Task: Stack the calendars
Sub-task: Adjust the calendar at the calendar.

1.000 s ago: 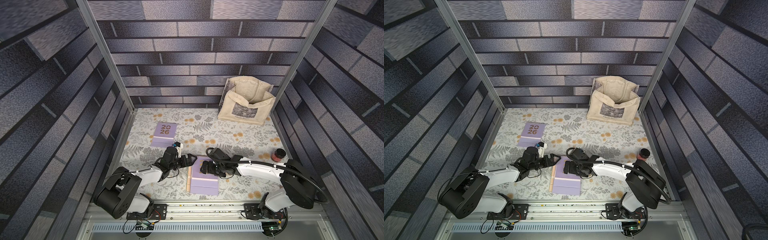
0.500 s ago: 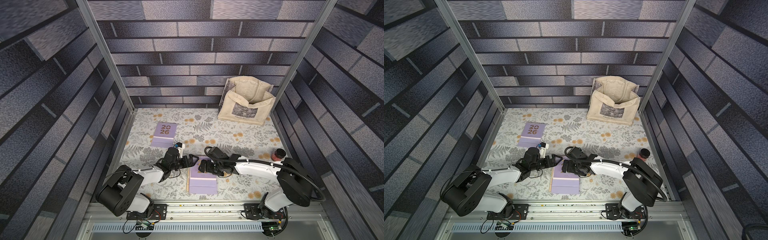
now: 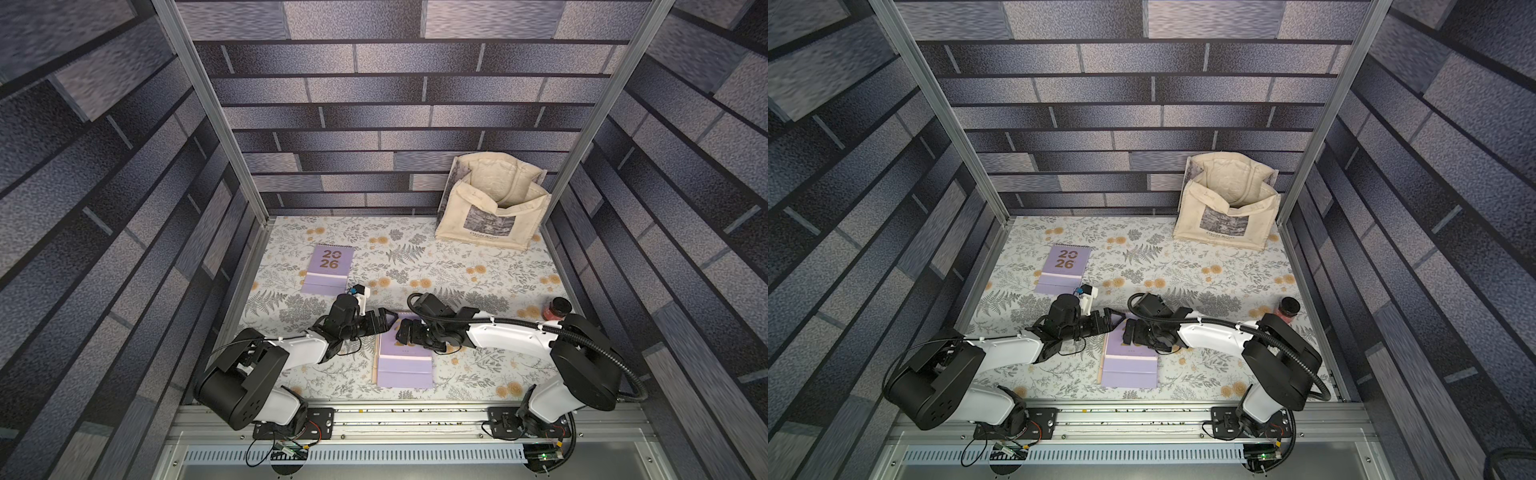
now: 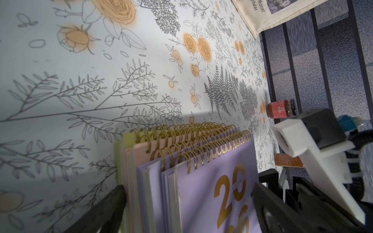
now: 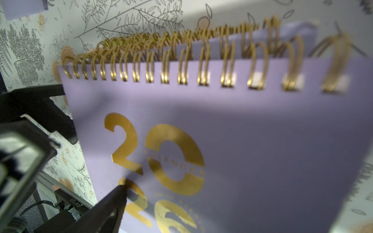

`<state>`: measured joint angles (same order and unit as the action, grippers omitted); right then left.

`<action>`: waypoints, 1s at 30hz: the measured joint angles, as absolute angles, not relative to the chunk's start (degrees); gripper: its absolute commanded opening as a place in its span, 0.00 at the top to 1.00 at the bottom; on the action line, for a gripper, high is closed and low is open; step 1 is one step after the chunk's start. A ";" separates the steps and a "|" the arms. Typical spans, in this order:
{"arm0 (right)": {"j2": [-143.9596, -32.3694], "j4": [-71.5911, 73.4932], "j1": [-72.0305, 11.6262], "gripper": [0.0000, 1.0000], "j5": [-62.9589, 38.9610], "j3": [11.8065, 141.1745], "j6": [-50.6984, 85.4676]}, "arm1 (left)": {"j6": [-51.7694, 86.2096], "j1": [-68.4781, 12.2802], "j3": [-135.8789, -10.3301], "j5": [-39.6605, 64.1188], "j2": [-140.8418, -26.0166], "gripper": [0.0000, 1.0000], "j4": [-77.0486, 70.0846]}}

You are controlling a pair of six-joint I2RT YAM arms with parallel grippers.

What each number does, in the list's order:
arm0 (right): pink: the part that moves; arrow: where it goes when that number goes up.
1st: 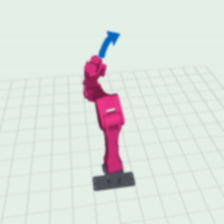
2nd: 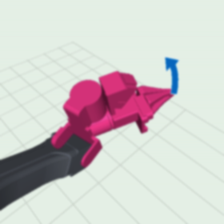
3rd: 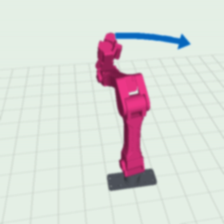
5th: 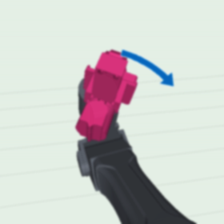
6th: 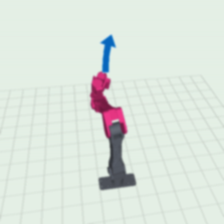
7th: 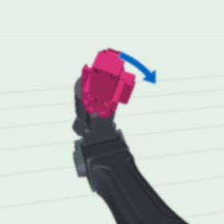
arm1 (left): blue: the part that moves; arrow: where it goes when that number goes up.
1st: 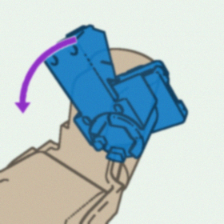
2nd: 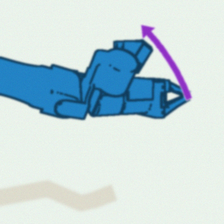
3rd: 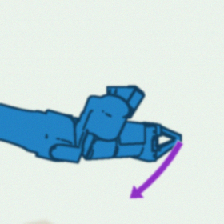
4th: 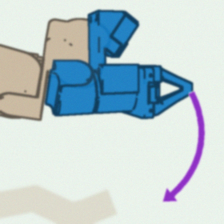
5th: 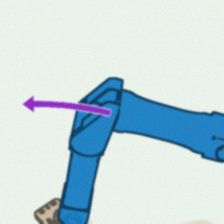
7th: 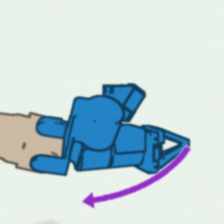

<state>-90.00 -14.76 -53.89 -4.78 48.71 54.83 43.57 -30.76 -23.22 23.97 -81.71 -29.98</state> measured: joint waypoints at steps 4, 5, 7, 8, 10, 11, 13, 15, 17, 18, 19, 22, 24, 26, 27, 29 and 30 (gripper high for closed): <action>-89.89 -14.76 -53.89 0.00 -4.67 48.71 54.85 | 43.55 -29.89 -23.86 24.01 -81.69 0.00 -29.06; -89.76 -14.76 -53.89 0.00 -4.56 48.71 54.85 | 43.55 -29.52 -23.94 24.01 -81.62 0.00 -29.06; -89.30 -14.85 -53.89 0.00 -4.36 48.71 54.85 | 43.55 -28.62 -23.97 23.99 -80.99 0.00 -28.64; -88.97 -14.98 -53.89 0.00 -4.27 48.69 54.85 | 43.55 -28.12 -23.97 23.99 -80.49 0.00 -28.25; -87.90 -15.25 -53.89 0.00 -3.97 48.45 54.85 | 43.48 -27.20 -23.97 23.97 -78.91 0.00 -27.42; -87.33 -15.25 -53.89 0.00 -3.88 48.16 54.87 | 43.48 -26.89 -23.97 23.94 -78.19 0.00 -27.20; -85.80 -15.27 -53.89 0.00 -3.51 47.40 55.13 | 43.35 -26.35 -23.97 23.92 -76.66 0.00 -26.72; -84.44 -15.25 -53.93 0.00 -3.22 46.57 55.33 | 43.29 -26.20 -23.99 23.94 -75.96 0.00 -26.52; -83.40 -15.25 -54.02 0.00 -3.03 45.76 55.68 | 43.05 -26.15 -23.99 23.94 -75.94 0.00 -26.46; -83.05 -15.25 -54.11 0.00 -3.01 45.32 55.81 | 42.92 -26.15 -23.99 23.97 -75.94 0.00 -26.22; -82.78 -15.31 -54.15 0.00 -2.96 44.93 56.01 | 42.89 -26.15 -24.01 23.97 -75.94 0.00 -26.11; -82.67 -16.29 -54.72 0.00 -2.59 44.42 56.58 | 42.87 -26.15 -24.10 23.97 -75.96 0.00 -26.09; -82.67 -17.28 -55.31 0.00 -2.24 44.38 56.82 | 42.87 -26.13 -24.23 23.97 -75.96 0.00 -26.09; -82.67 -17.96 -55.81 0.00 -1.91 44.31 57.19 | 42.85 -26.13 -24.45 23.97 -75.96 0.00 -26.09; -82.67 -18.28 -56.05 0.00 -1.72 44.25 57.43 | 42.85 -26.13 -24.56 23.97 -75.96 0.00 -26.11; -82.67 -18.94 -56.58 0.00 -1.41 44.16 57.89 | 42.72 -26.13 -24.69 23.99 -76.01 0.00 -26.09; -82.67 -19.31 -56.93 0.00 -1.26 44.16 58.08 | 42.65 -26.15 -24.80 24.01 -76.14 0.00 -26.09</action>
